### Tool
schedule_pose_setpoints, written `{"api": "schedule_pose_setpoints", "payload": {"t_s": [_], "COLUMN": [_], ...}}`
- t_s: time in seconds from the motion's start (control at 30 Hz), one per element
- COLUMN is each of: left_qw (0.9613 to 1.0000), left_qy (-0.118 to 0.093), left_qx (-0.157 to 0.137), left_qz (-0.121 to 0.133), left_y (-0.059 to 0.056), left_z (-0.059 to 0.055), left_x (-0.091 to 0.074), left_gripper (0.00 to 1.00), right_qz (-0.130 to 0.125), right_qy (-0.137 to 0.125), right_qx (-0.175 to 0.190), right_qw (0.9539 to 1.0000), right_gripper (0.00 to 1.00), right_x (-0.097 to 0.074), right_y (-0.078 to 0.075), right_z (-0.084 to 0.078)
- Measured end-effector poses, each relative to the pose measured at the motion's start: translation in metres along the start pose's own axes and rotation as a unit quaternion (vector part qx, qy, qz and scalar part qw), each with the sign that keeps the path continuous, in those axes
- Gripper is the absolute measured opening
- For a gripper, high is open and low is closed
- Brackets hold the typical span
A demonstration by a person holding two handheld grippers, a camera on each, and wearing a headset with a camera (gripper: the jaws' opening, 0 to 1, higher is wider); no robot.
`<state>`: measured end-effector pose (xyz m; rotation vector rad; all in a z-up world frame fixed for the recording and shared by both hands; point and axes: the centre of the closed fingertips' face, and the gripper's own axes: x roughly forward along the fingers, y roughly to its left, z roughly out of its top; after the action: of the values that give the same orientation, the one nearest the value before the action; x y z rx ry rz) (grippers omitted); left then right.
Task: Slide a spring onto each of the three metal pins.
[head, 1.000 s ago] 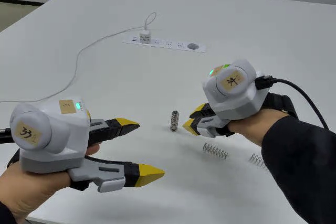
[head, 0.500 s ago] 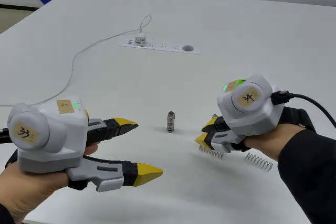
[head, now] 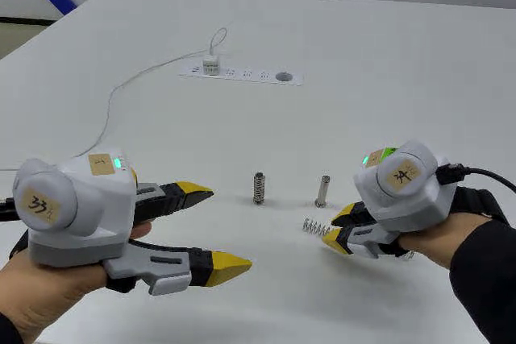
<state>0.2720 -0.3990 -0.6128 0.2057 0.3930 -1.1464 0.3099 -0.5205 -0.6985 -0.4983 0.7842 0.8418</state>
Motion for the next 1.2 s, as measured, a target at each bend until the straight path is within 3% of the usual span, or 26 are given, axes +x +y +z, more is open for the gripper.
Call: {"api": "schedule_pose_setpoints", "payload": {"t_s": [0.37,0.77,1.03,1.2], "left_qw": [1.0000,0.9999,0.9994,0.9984], "left_qy": [0.005,0.010,0.023,0.030], "left_qx": [0.002,0.005,0.017,0.032], "left_qz": [-0.001,-0.005,-0.021,-0.035], "left_y": [-0.001,-0.003,-0.006,-0.007], "left_z": [0.000,-0.001,-0.005,-0.004], "left_x": [0.001,0.002,0.007,0.013], "left_gripper": [0.66,0.65,0.62,0.58], "right_qz": [0.010,0.010,0.012,0.027], "right_qy": [-0.004,0.001,-0.006,-0.006], "right_qx": [0.028,0.027,0.009,-0.007], "right_qw": [0.9996,0.9996,0.9999,0.9996], "right_gripper": [0.17,0.12,0.11,0.11], "right_x": [0.005,0.004,-0.011,-0.021], "right_y": [-0.002,0.000,0.004,0.013], "right_z": [-0.008,-0.010,0.009,0.024]}}
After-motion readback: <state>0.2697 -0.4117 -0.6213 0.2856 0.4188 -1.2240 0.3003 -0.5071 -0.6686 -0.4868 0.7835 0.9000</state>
